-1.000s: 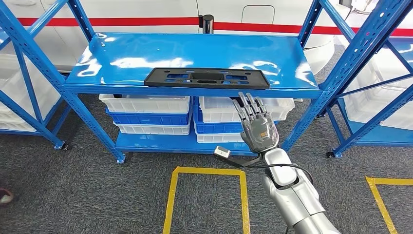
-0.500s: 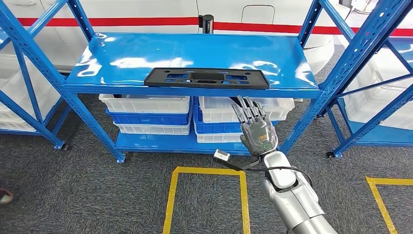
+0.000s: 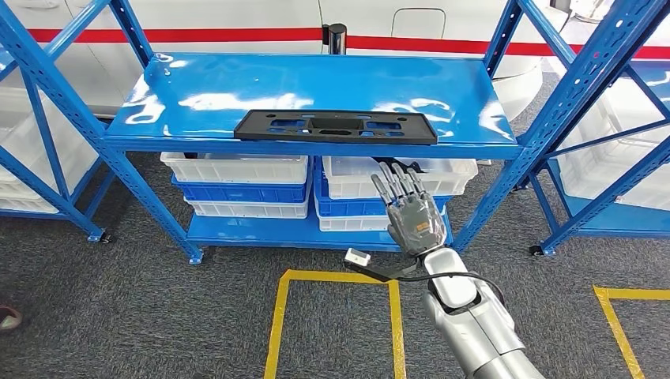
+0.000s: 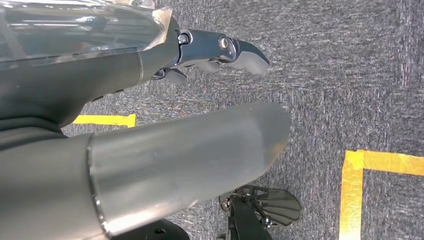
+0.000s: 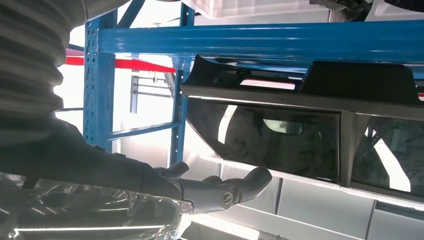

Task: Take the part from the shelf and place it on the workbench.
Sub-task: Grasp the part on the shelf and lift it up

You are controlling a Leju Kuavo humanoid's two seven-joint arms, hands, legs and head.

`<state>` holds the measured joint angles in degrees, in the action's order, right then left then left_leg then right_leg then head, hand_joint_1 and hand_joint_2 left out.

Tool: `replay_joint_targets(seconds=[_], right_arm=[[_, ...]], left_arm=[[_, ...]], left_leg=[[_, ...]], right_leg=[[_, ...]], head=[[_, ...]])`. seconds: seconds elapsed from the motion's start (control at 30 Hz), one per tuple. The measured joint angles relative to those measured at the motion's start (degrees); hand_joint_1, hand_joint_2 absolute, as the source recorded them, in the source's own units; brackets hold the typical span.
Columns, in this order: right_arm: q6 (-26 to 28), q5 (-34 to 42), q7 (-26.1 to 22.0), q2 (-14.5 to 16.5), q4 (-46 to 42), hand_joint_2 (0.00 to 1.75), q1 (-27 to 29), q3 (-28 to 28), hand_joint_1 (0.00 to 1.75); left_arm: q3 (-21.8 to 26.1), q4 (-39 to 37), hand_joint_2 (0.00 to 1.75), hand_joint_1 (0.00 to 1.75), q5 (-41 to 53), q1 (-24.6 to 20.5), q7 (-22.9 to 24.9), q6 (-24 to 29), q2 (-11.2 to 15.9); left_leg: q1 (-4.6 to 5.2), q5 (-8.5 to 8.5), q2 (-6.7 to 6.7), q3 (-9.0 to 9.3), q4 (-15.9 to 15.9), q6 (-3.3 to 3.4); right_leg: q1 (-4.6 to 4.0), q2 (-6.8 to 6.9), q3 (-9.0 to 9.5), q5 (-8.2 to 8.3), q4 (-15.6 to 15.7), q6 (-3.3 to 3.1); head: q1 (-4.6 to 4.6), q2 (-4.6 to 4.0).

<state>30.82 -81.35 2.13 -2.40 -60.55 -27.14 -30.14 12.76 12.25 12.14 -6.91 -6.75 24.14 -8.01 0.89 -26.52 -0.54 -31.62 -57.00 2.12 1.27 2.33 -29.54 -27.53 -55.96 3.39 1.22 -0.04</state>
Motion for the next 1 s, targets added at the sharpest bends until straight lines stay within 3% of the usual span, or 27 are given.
replay_joint_targets(seconds=[0.6, 0.7, 0.8, 0.87, 0.93, 1.0], right_arm=[[0.4, 0.1, -0.2, 0.1, 1.7, 1.75, -0.1, -0.9, 0.00], [0.4, 0.1, -0.2, 0.3, 1.7, 1.75, -0.1, -0.9, 0.00], [0.6, 0.2, -0.3, 0.5, 1.7, 1.75, -0.2, -1.0, 0.00], [0.8, 0.3, -0.3, 0.5, 1.8, 1.75, -0.5, -1.0, 0.00], [1.0, 0.3, -0.3, 0.4, 2.0, 1.75, -0.6, -1.0, 0.00], [1.0, 0.3, -0.3, 0.4, 2.2, 1.75, -0.5, -1.0, 0.00]], left_arm=[[0.5, 0.0, 0.00, 0.00, -0.1, 0.0, -0.5, -1.6, 0.4], [0.6, 0.0, 0.00, 0.00, 0.0, 0.0, -0.5, -1.5, 0.5], [0.8, 0.0, 0.00, 0.00, 0.0, 0.0, -0.5, -1.4, 0.6], [0.9, 0.0, 0.00, 0.00, 0.0, -0.1, -0.5, -1.4, 0.6], [1.0, 0.0, 0.00, 0.00, 0.0, 0.0, -0.6, -1.4, 0.6], [1.1, 0.0, 0.00, 0.00, 0.0, 0.1, -0.6, -1.4, 0.6]], left_leg=[[0.38, -0.12, 0.01, -0.15, -0.2, 0.17], [0.51, -0.21, 0.08, -0.44, -0.3, 0.49], [0.29, -0.29, 0.42, -0.16, 0.2, 1.41], [0.03, -0.41, 0.76, 0.44, 0.5, 1.98], [-0.02, -0.71, 1.05, 0.62, 0.6, 2.33], [0.01, -1.12, 1.42, 1.01, 0.6, 2.34]], right_leg=[[0.38, 0.01, -0.10, 0.10, 0.1, 0.18], [0.55, 0.04, -0.11, 0.33, 0.0, 0.48], [0.59, -0.14, -0.36, 0.58, -1.4, 1.23], [0.56, -0.85, -2.82, -0.91, -5.4, 0.84], [0.48, -1.55, -7.68, -3.40, -13.1, 0.27], [0.30, -1.85, -11.71, -4.28, -18.2, 0.46]], head=[[0.02, 0.00], [0.02, 0.00], [0.02, 0.00], [-0.17, 0.00], [-0.38, 0.00], [-0.46, 0.00]])
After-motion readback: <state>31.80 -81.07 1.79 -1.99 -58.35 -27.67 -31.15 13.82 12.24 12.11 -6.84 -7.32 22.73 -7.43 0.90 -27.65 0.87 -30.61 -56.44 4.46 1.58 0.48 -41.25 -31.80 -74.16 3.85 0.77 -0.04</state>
